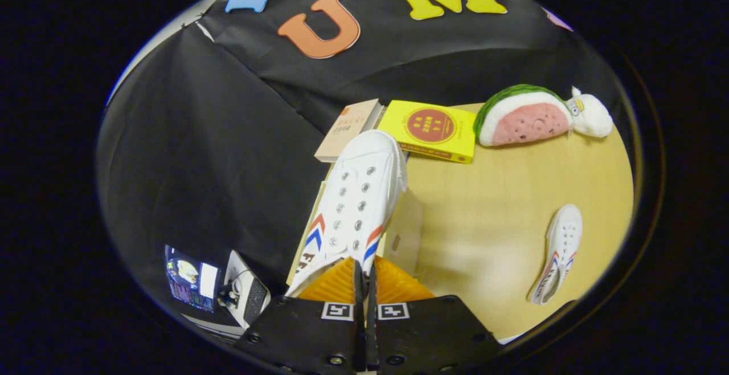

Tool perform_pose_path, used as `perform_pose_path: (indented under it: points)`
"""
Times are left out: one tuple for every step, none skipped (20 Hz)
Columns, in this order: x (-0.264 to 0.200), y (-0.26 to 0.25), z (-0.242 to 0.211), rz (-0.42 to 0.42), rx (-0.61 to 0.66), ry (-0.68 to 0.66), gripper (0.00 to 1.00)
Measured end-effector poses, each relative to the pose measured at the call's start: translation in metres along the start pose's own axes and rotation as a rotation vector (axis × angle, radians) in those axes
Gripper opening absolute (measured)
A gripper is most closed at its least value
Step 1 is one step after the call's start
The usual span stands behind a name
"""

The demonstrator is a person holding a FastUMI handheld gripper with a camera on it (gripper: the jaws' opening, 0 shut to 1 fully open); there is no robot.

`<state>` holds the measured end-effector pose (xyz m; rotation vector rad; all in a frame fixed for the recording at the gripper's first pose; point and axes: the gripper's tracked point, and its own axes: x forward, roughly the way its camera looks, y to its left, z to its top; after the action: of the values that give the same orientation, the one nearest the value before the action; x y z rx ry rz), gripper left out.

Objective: Open the storage box then place both shoes into the box .Put the left shoe in first, then the right shoe, with the right side of both shoes facing outward in a uniform manner.

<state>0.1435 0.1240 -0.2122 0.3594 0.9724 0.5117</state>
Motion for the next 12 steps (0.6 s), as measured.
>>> perform_pose_path:
  points:
    - [0.017,0.011,-0.003,-0.014,0.008,-0.001,0.01]
    - [0.036,0.021,-0.007,-0.025,0.017,-0.003,0.01]
    - [0.055,0.031,-0.009,-0.034,0.015,-0.020,0.01]
    - [0.072,0.037,-0.013,-0.055,0.003,-0.040,0.01]
    - [0.089,0.041,-0.017,-0.083,-0.018,-0.066,0.01]
    - [0.101,0.043,-0.026,-0.109,-0.045,-0.090,0.01]
    - [0.112,0.044,-0.032,-0.131,-0.068,-0.115,0.01]
    - [0.125,0.044,-0.039,-0.149,-0.074,-0.128,0.01]
    - [0.137,0.044,-0.046,-0.162,-0.064,-0.125,0.01]
    - [0.150,0.044,-0.051,-0.183,-0.070,-0.129,0.01]
    - [0.159,0.042,-0.053,-0.203,-0.081,-0.118,0.01]
    - [0.165,0.043,-0.057,-0.217,-0.088,-0.111,0.01]
